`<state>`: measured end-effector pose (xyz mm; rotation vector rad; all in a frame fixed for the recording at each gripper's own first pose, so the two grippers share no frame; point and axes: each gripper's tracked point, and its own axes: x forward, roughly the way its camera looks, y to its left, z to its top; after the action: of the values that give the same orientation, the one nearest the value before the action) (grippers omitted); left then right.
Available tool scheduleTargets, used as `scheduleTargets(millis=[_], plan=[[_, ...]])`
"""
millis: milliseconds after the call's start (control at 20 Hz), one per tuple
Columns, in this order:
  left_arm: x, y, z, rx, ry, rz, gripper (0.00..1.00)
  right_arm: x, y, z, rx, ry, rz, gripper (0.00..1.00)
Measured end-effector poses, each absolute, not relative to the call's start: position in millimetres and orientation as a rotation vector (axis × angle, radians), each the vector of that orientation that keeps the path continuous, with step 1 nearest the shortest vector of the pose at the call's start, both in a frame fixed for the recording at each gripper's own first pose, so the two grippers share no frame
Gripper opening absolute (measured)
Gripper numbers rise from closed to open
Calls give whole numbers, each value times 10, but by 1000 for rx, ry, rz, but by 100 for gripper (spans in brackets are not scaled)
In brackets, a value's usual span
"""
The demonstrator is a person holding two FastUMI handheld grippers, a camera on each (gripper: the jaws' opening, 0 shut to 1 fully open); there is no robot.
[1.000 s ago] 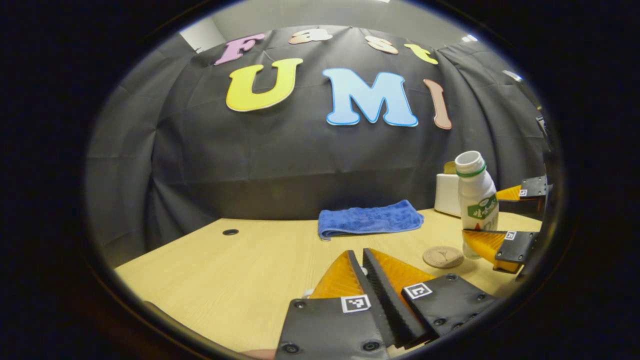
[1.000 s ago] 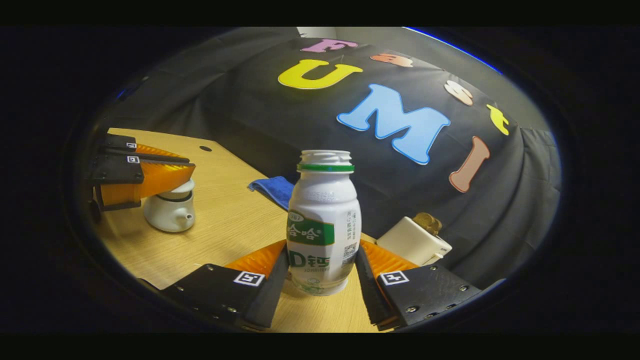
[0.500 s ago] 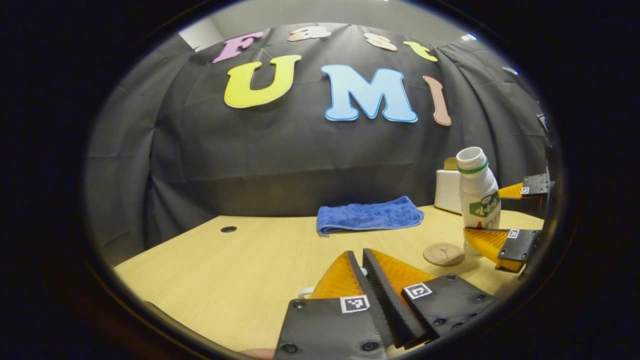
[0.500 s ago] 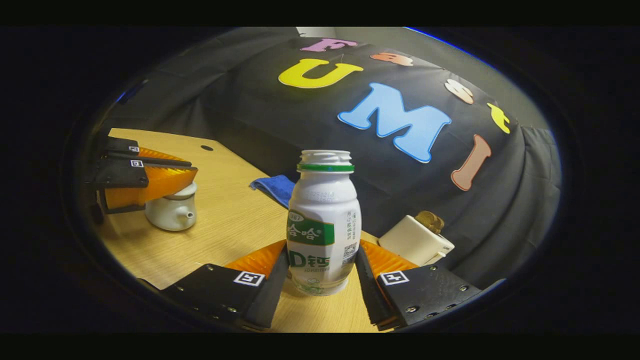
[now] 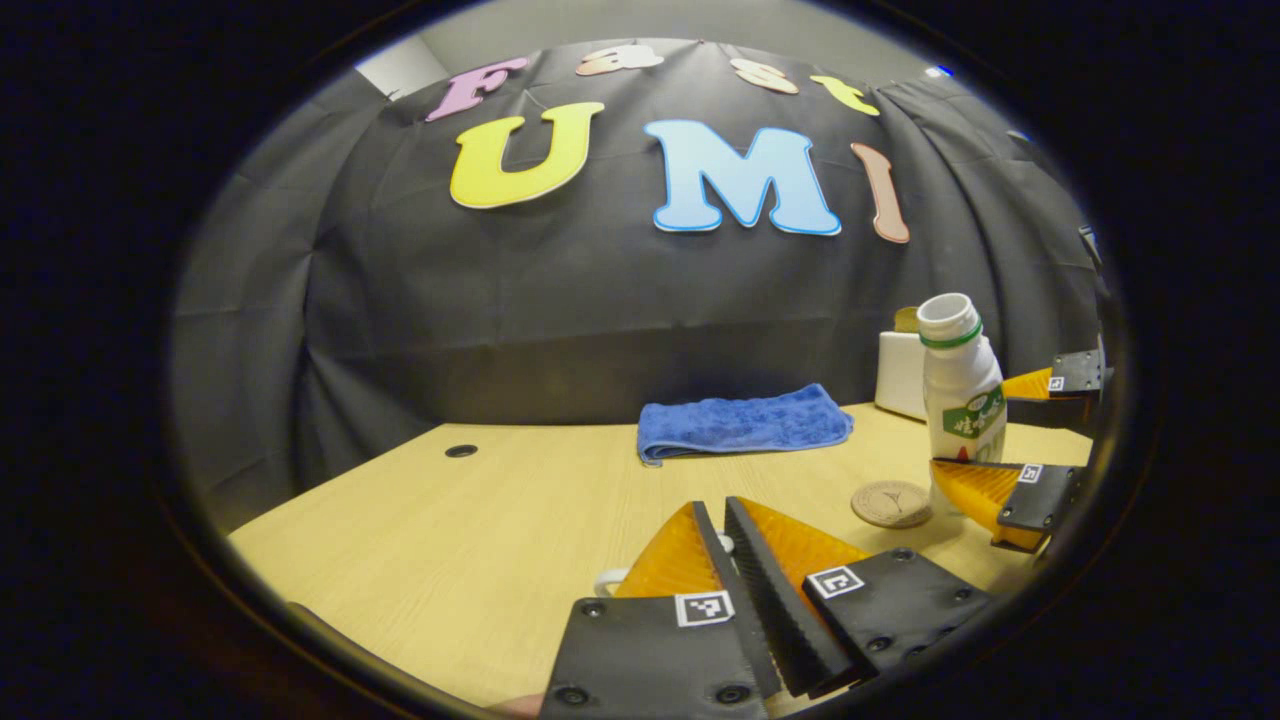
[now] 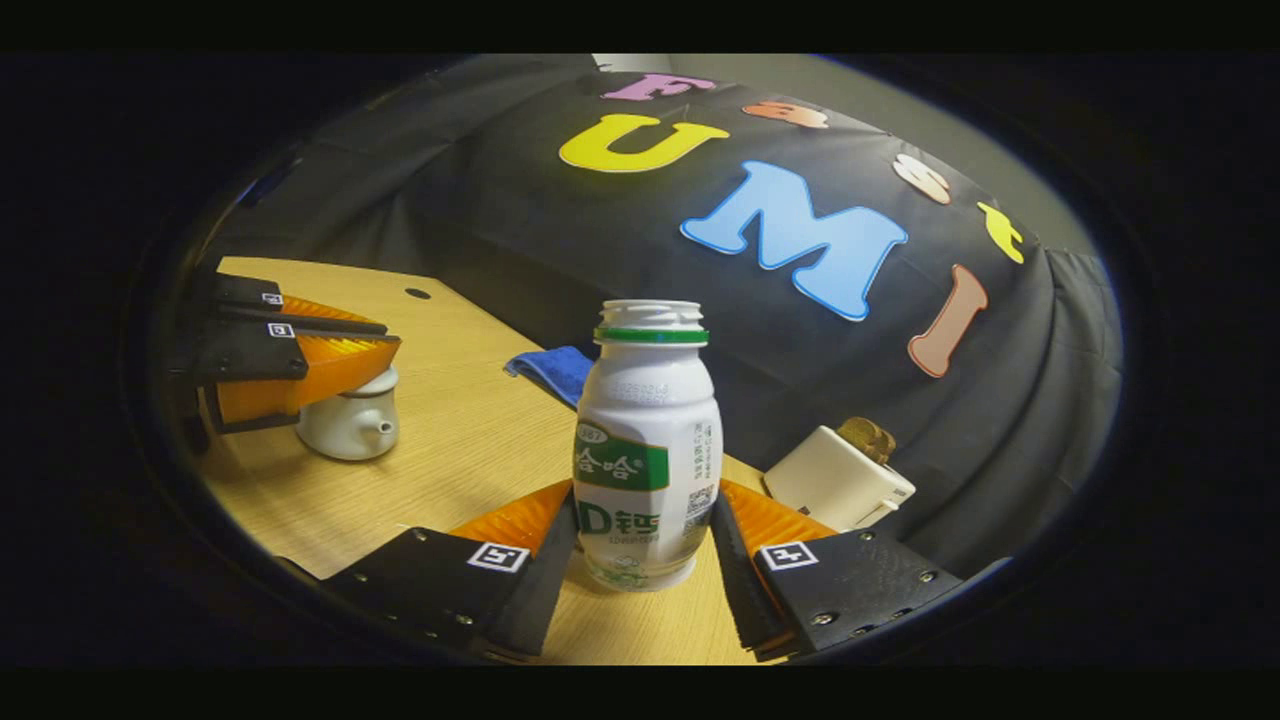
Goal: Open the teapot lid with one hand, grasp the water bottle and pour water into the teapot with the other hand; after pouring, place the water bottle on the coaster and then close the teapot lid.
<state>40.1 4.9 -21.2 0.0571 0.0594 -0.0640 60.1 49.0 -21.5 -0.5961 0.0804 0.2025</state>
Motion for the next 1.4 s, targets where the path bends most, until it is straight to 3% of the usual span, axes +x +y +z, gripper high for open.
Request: scheduleTargets(millis=[100,150,200,250,300,350,400,450,550,600,650,950,1000,1400], plan=[[400,19,-183,68,56,-73,100,606,493,-225,-595,85,206,69],[392,-2,-183,71,53,-76,22,612,488,-228,-595,88,208,69],[396,-2,-164,69,50,-76,24,614,493,-217,-592,86,208,69],[397,20,-162,70,48,-71,0,613,484,-223,-590,86,206,69],[395,41,-157,70,47,-67,24,611,470,-220,-587,83,202,70],[382,47,-150,64,46,-67,0,623,463,-225,-582,81,197,70],[383,62,-134,59,43,-64,0,624,454,-221,-574,78,193,69],[381,79,-131,56,40,-60,24,608,448,-223,-565,73,188,69],[368,110,-119,55,38,-50,24,599,402,-192,-535,65,179,69],[354,126,-111,54,38,-48,12,604,377,-176,-510,62,177,69],[334,142,-86,51,32,-45,23,636,363,-132,-480,63,177,69],[232,221,-12,31,10,-42,23,835,302,-11,-320,94,192,69],[215,232,-2,30,6,-41,0,872,313,17,-300,93,198,69],[132,315,66,3,-15,-36,0,1269,419,1,-97,91,242,69]])
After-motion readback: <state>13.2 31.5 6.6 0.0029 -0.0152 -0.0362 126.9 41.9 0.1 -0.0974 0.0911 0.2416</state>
